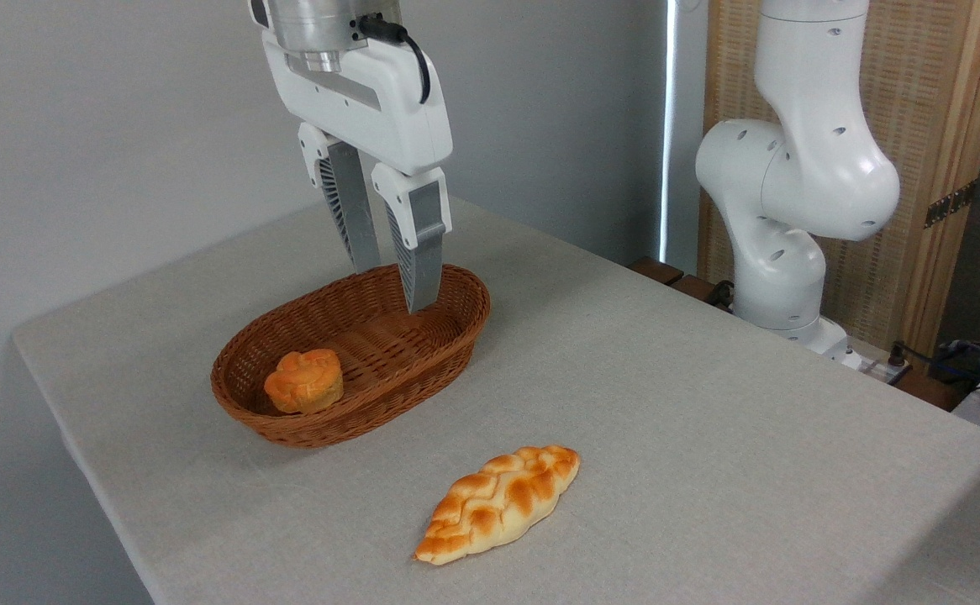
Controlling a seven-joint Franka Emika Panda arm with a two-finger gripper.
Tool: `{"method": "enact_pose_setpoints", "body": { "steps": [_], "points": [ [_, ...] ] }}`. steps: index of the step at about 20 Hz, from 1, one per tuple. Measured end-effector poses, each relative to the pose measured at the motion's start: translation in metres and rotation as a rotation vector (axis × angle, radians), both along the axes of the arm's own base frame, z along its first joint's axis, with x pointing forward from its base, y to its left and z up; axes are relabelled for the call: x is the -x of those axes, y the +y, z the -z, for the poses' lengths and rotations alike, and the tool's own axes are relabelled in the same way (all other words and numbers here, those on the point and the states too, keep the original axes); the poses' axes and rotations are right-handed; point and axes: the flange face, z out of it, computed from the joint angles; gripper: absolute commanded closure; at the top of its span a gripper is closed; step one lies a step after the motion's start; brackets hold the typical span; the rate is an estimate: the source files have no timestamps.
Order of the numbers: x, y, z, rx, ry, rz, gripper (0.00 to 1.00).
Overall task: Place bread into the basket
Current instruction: 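Move the open gripper from the basket toward the braided bread loaf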
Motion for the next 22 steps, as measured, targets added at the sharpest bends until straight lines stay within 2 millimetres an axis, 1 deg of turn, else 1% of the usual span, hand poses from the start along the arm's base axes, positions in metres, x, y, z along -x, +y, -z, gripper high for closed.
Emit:
{"method": "enact_pose_setpoints", "body": {
  "steps": [4,7,11,14,17,19,21,22],
  "points": [
    [0.007,0.0,0.014,-0.002,0.034,-0.001,0.0],
    [0.016,0.002,0.015,-0.002,0.039,-0.004,0.0],
    [0.02,0.01,0.018,-0.001,0.047,-0.017,0.0],
    [0.019,0.026,0.019,0.001,0.043,-0.046,0.0],
    [0.015,0.035,0.024,0.003,-0.002,-0.064,0.0],
    [0.019,0.051,0.033,0.007,-0.024,-0.095,0.0],
    [0.027,0.071,0.041,0.013,-0.039,-0.13,0.0],
    [0.031,0.077,0.042,0.016,-0.048,-0.142,0.0]
  ]
}}
